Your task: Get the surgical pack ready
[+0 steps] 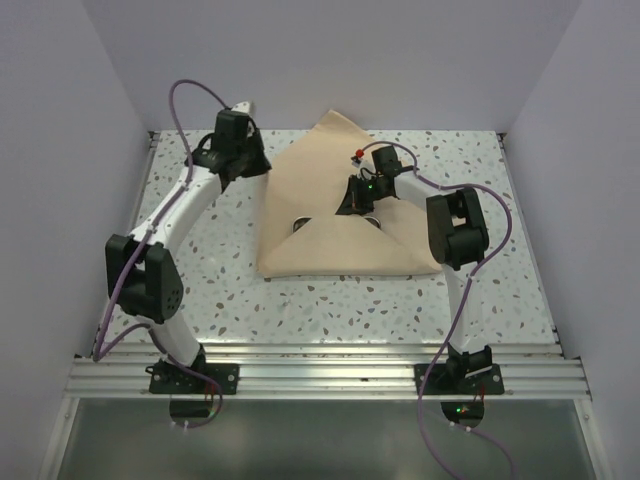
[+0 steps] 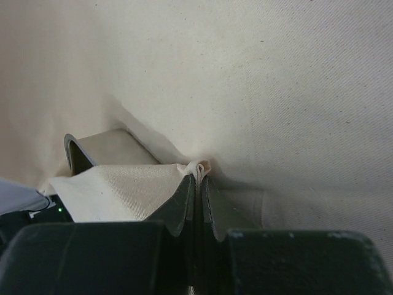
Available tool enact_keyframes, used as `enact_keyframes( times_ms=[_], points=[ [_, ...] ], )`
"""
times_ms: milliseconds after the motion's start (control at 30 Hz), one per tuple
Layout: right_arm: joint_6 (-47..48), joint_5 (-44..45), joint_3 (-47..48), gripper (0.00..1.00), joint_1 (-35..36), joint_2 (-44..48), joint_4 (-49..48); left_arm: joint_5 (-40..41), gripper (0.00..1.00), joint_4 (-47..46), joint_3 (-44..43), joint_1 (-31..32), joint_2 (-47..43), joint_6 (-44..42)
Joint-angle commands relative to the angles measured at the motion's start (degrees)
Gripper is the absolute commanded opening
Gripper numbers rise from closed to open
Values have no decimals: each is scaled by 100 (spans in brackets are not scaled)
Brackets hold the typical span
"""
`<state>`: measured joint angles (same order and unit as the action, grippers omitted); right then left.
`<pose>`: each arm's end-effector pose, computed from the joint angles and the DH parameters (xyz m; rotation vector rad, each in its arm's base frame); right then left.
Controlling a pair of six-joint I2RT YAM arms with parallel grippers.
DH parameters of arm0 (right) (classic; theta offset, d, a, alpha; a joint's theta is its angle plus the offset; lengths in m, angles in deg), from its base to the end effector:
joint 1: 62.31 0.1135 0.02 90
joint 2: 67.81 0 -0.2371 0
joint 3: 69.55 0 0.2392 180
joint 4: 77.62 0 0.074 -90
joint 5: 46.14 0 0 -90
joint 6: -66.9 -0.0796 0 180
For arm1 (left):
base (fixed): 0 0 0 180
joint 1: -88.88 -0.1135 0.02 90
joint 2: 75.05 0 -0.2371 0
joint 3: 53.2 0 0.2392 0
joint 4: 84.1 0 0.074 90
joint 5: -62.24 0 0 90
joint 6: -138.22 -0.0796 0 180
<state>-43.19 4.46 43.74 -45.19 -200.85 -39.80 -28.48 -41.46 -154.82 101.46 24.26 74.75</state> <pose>0.4435 0.1895 0.0916 -0.2035 2.6093 1.1249 0.4043 -0.0912 0.2577 -0.2729 2.2861 -0.3703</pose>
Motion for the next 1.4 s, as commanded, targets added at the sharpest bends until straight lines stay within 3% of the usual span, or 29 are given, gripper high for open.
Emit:
enact_keyframes(
  times_ms=[0, 133, 567, 1367],
  points=[
    [23, 292, 56, 0, 36, -188, 317, 9, 0, 281, -843, 683, 9, 651],
    [-12, 283, 47, 0, 45, -214, 281, 19, 0, 554, -1836, 1150, 405, 836],
    [-108, 292, -32, 0, 81, -285, 115, -52, 0, -421, -2242, 2318, 1240, 1329],
    [-144, 204, -67, 0, 80, -399, 44, -289, 0, -1476, -2858, 2891, 2277, 1786]
  ],
)
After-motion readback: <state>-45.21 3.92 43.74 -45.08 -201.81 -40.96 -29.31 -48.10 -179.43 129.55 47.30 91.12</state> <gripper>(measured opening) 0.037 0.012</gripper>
